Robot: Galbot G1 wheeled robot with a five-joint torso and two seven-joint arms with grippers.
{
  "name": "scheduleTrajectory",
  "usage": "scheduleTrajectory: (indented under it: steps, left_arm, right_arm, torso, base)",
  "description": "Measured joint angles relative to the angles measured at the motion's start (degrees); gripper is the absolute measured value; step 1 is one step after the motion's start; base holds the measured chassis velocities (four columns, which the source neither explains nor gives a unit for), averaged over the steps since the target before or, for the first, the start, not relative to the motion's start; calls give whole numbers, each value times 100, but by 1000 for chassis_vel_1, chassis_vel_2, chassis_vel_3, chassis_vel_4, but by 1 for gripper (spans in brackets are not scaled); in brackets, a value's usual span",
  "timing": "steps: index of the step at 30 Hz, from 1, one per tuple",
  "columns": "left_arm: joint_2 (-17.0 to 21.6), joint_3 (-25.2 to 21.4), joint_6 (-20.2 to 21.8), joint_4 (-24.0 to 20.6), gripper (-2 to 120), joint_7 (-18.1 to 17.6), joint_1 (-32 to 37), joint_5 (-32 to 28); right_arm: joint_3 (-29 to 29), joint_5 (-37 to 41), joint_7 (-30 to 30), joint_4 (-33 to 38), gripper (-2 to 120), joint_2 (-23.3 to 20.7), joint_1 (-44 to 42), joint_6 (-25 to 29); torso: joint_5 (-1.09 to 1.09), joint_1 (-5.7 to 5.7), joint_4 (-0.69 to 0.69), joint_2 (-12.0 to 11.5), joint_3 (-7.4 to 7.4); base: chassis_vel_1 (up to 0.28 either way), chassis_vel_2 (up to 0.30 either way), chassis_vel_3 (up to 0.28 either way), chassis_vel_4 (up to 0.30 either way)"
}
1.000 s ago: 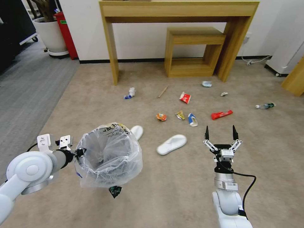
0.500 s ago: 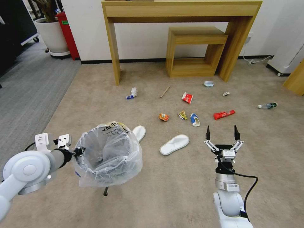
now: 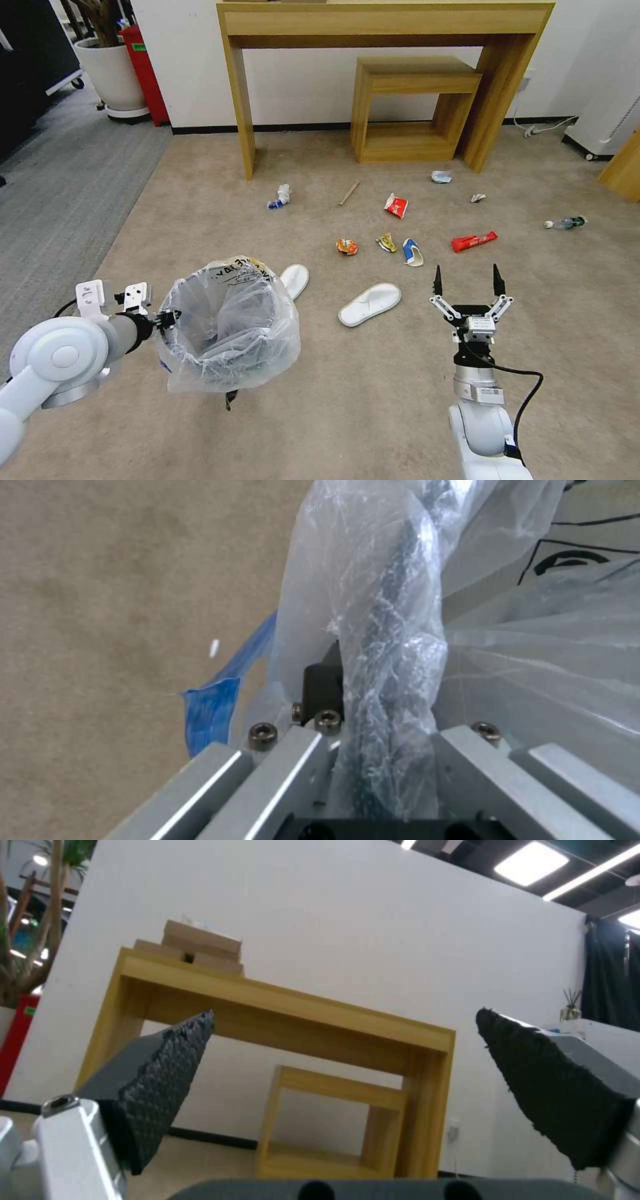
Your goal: Pick up the trash bin and place the garbage on the floor into it.
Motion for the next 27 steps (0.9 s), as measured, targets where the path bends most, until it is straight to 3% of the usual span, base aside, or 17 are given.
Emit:
scheduleTrajectory:
  steps: [16, 27]
  left_arm:
    - [4, -5, -11, 12, 0, 5, -9, 17]
    - [-10, -13, 13, 60, 0, 78, 20, 80]
  right_arm:
    - [-30, 4, 23, 18, 100, -6, -52, -26]
    - [3, 21, 13, 41, 100, -22, -62, -16]
  torso:
    - [-2, 0, 1, 0, -1]
    - [1, 0, -2, 0, 0]
  base:
    - [215, 204, -206, -206]
    - [-3, 23, -2, -20]
